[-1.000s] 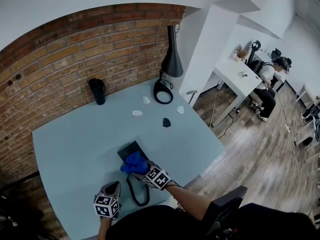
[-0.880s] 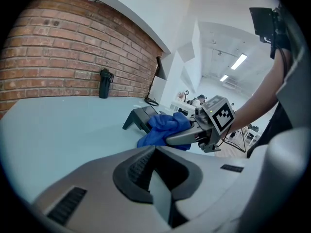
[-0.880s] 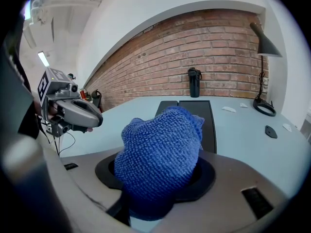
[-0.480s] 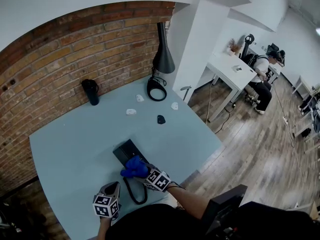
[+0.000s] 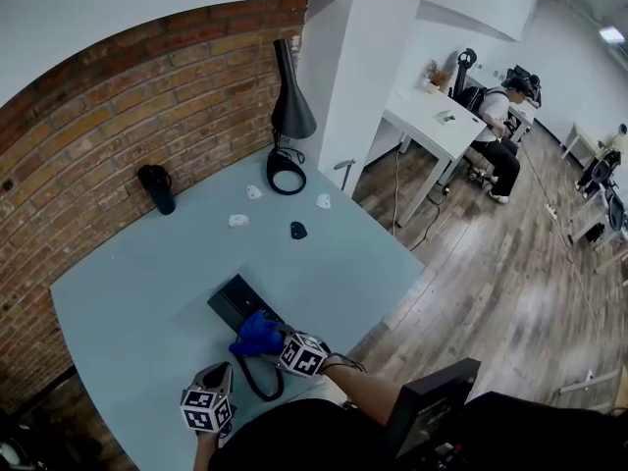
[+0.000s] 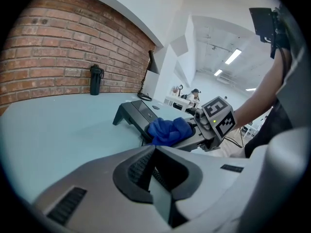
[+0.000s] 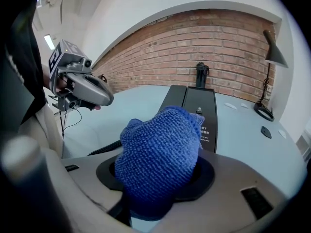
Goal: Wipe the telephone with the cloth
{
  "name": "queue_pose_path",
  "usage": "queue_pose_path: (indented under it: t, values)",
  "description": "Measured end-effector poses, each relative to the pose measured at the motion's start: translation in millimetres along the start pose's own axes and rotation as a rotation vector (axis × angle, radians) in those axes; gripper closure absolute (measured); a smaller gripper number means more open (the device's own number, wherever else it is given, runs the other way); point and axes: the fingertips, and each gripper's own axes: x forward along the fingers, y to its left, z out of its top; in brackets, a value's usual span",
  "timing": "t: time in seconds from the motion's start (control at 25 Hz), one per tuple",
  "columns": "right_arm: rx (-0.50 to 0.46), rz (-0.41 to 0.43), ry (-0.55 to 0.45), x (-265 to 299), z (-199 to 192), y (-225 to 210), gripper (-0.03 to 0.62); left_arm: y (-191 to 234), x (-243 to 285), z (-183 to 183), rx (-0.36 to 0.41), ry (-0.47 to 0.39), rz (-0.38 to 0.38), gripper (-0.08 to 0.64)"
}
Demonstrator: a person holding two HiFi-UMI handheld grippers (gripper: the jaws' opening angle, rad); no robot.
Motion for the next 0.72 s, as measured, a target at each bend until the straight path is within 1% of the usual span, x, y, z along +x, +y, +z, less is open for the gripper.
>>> queue_pose_path:
  t: [0.2, 0.4, 0.72]
  values:
    - [0.019, -0.005, -0.013, -1, -3, 1, 0.377, -11, 5, -8, 0.019, 0.03, -0.023, 0.551]
    - [0.006, -0.006, -0.009, -1, -8, 4, 0.382, -20, 10, -17, 0.031, 0.061, -0.045, 0.551]
    - [-0.014, 0.006, 0.008, -1, -8, 1, 0.385, -30, 16, -18, 0.042, 0.073, -0.065, 0.551]
